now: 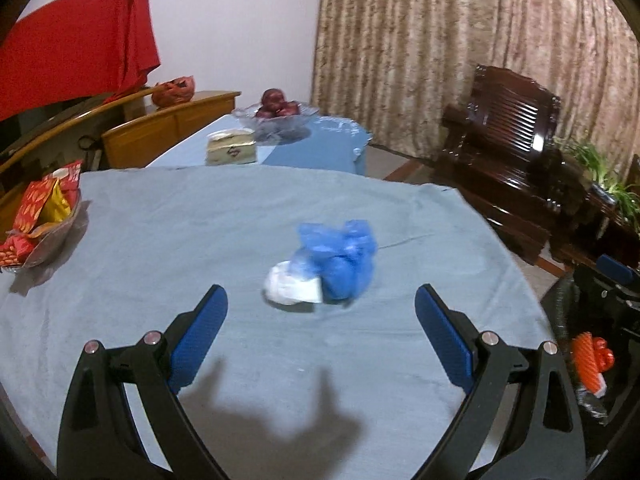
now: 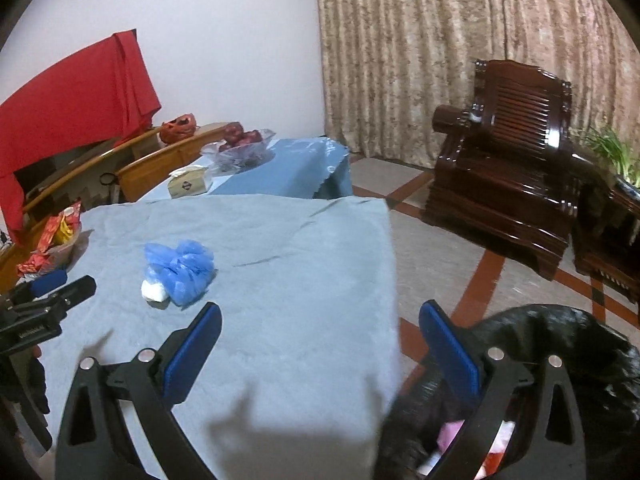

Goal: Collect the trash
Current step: 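Move both tools back over the table toward the blue-and-white bag bundle, then grasp the white bag with the left gripper and pull it off the blue bag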

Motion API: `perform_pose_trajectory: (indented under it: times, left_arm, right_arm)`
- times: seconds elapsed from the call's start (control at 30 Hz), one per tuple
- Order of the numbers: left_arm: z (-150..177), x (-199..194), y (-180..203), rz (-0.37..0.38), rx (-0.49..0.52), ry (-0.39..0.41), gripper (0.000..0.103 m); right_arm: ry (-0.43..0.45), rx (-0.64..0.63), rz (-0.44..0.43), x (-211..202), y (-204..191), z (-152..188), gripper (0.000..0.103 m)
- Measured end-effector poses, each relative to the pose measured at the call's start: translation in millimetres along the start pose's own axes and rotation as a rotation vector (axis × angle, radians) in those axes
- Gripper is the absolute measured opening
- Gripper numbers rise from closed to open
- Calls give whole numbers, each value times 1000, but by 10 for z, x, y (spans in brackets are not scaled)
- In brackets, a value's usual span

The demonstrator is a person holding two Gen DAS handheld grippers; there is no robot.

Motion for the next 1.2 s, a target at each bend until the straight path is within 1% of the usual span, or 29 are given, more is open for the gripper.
perform_pose_trajectory:
  times: [0.17,0.33,0.6,0.93,1.0,1.07,1.1,1.13,1.17,1.2]
  left_arm:
    - [72,222,-202,-27,-5,-28,92]
    - [165,499,-317,-37,0,-61,92]
    - [341,907,-356,-25,-10,-127,92]
    - [484,1186,-374,-3,-42,-188,91]
    - [505,1238,-364,9,-51,-204,77]
    - [530,1273,-344,30,-66,-220,74]
    - [541,1287,-333,41,-72,-225,67]
    - [554,1298,-308,59,-76,-231,63]
    - [561,1308,-288,70,-75,-236,55]
    - [571,1308,-253,84,-70,-238,49]
  right_arm:
    - [-28,-16,-19,318,-237,70,97]
    - [-51,-13,-24,603,-354,127,97]
    - [-77,-11,-24,941,-417,188,97]
    - [-115,-40,-41,1267,-563,293,97]
    - [-120,-46,-47,1317,-607,301,97]
    - [-123,-53,-54,1348,-638,305,97]
    - [-124,-59,-57,1364,-661,307,97]
    - [-125,-64,-60,1375,-673,309,97]
    - [-124,-70,-62,1383,-688,309,97]
    - [-123,-72,-63,1387,-697,307,97]
Point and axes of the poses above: each gripper's, at about its wrist camera, not at the fingertips, and x roughly the way its jaws point, y to its right, z to its underside, the point moved 7 cm from there along x, roughly the way its jaws point, and after that the axes turned 11 degrees about y, right-handed, at the moved point
